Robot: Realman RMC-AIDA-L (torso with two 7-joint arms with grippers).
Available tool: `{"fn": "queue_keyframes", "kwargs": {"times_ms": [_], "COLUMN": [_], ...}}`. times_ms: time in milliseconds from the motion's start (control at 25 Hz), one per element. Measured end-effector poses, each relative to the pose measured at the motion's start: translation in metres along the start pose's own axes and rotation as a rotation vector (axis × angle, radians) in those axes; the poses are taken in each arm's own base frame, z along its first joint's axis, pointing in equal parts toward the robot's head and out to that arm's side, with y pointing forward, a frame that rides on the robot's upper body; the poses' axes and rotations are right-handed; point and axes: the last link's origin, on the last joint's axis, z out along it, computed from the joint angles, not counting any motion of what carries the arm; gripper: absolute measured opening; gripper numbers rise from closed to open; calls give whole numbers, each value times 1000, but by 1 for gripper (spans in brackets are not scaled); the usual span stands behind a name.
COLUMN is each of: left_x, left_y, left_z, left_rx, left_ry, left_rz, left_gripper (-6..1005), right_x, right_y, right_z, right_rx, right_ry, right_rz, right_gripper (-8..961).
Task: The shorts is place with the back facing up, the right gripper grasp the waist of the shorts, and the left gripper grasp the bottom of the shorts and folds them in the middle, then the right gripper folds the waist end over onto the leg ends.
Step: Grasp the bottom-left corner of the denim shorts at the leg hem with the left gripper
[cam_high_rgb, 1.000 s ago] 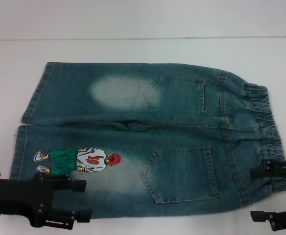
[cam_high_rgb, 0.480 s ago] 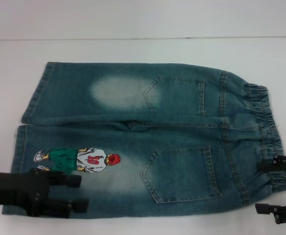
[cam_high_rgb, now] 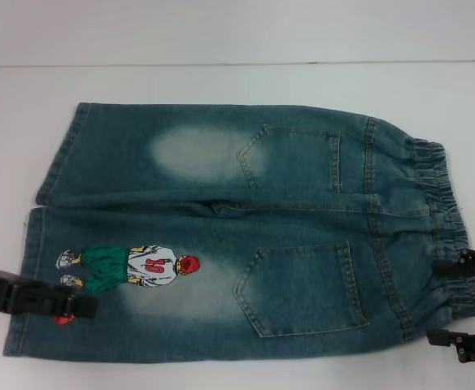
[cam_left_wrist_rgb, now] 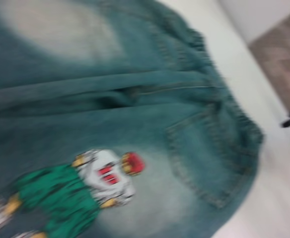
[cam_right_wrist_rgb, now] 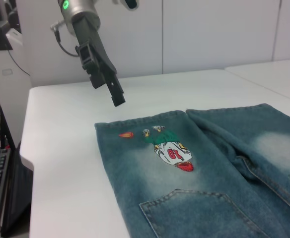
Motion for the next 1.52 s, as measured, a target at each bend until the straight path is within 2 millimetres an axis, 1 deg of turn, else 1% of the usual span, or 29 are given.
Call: {"fn": "queue_keyframes", "kwargs": {"times_ms": [160, 280, 640, 840, 1120, 1520], "left_x": [4, 7, 8, 9, 12, 12], "left_y": [-6, -13, -28, -29, -28, -28], "left_z": [-13, -19, -18, -10, 1, 5], "left_rx": [117, 216, 394, 421, 430, 448], "left_ry": [-36, -70, -173, -228, -257, -275], "left_rz": [-98, -169, -291, -299, -298, -311], "left_gripper": [858, 859, 859, 859, 859, 859], "right_x": [1, 2, 1, 0, -1, -1], "right_y": [0, -1, -1, -2, -4, -6], "right_z": [0, 0, 0, 0, 1, 0], "right_rx": [5, 8, 10, 10, 12, 15], "right_ry": [3, 6, 7, 7, 8, 13], "right_rz": [0, 2, 8, 4, 0, -4], "right_gripper": [921, 920, 920, 920, 919, 919]}}
